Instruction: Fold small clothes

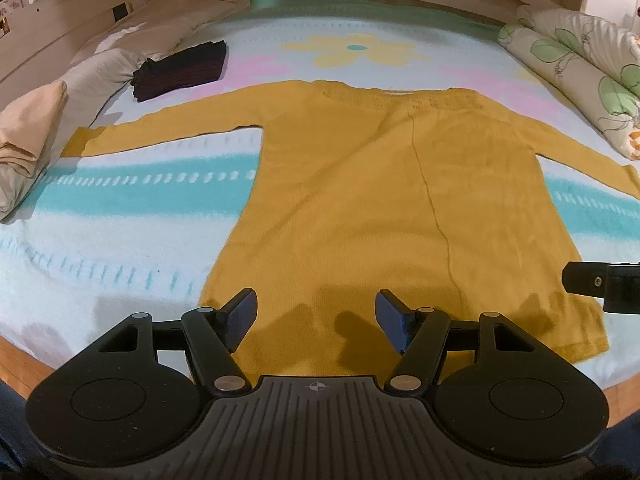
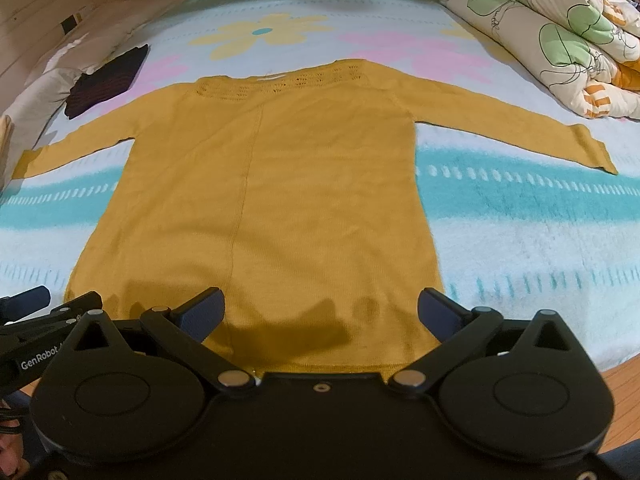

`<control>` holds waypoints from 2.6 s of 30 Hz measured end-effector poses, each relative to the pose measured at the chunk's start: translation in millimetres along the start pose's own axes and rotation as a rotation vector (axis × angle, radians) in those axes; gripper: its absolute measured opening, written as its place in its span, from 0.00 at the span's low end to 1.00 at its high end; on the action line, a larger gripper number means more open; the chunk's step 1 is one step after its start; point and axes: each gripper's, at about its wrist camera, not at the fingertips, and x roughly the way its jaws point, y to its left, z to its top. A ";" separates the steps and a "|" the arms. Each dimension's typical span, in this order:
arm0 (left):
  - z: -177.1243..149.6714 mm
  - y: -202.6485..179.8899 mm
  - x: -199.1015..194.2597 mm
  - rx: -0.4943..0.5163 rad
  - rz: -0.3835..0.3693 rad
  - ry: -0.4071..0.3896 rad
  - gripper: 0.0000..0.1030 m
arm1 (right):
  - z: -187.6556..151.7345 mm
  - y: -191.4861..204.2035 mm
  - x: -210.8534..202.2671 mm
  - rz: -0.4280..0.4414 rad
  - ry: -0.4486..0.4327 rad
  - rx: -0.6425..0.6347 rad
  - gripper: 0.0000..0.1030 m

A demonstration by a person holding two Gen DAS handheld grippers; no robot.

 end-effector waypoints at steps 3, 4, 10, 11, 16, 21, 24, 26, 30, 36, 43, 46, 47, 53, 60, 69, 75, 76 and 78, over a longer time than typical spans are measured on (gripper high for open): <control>0.3 -0.3 -0.3 0.002 0.002 -0.003 0.62 | -4.0 0.4 1.9 -0.001 -0.003 -0.002 0.99; 0.3 -0.4 -0.3 0.002 0.002 -0.004 0.62 | -0.3 -0.5 1.7 -0.006 -0.016 -0.009 0.99; -0.7 -1.4 -0.7 0.007 0.007 -0.007 0.62 | -0.4 1.6 -0.3 -0.012 -0.022 -0.016 0.99; -0.7 -1.6 -0.7 0.007 0.008 -0.006 0.62 | -0.6 2.0 -0.7 -0.012 -0.022 -0.017 0.99; 0.5 -3.6 -0.8 0.021 0.005 0.002 0.62 | -0.4 2.3 -0.2 0.001 -0.004 -0.008 0.99; 3.1 -5.7 2.3 0.023 0.009 0.024 0.62 | -0.4 3.0 2.2 0.016 0.029 -0.006 0.99; 5.0 -7.9 8.1 0.042 0.038 0.054 0.62 | 0.0 2.8 3.2 0.016 0.042 -0.008 0.99; 6.2 -10.6 12.5 0.059 0.054 0.042 0.62 | 0.2 2.6 4.7 0.012 0.032 -0.017 0.99; 6.2 -11.5 22.3 0.075 0.054 0.098 0.62 | -1.8 -0.5 12.2 -0.013 -0.028 -0.035 0.99; 10.5 -10.6 40.6 0.030 -0.001 0.131 0.62 | 1.5 -1.1 30.9 -0.043 -0.042 -0.050 0.99; 16.3 -6.0 52.3 -0.003 -0.002 0.176 0.62 | 6.6 -5.1 54.4 -0.041 0.035 -0.042 0.99; 22.5 -1.1 58.2 -0.023 0.001 0.200 0.62 | 7.3 -11.1 56.4 -0.060 0.050 -0.077 0.99; 26.0 -0.1 58.7 -0.027 0.007 0.197 0.62 | 9.4 -13.6 56.0 -0.072 0.048 -0.094 0.99; 61.0 -5.1 52.2 -0.024 0.015 0.144 0.62 | 46.2 -59.7 46.7 -0.045 0.006 -0.014 0.97; 122.2 -35.6 51.8 0.039 -0.007 0.045 0.62 | 112.5 -170.0 44.1 -0.093 -0.062 0.159 0.95; 166.6 -78.2 77.8 0.092 -0.014 -0.029 0.62 | 156.8 -347.9 96.4 -0.291 -0.040 0.380 0.87; 168.2 -95.7 102.7 0.135 0.007 -0.039 0.62 | 150.6 -440.1 126.2 -0.291 -0.070 0.566 0.76; 168.9 -98.8 108.0 0.148 0.016 -0.032 0.62 | 147.2 -451.8 130.8 -0.284 -0.079 0.603 0.75; 169.3 -102.4 116.4 0.168 0.028 -0.018 0.62 | 141.5 -468.6 143.8 -0.272 -0.068 0.654 0.71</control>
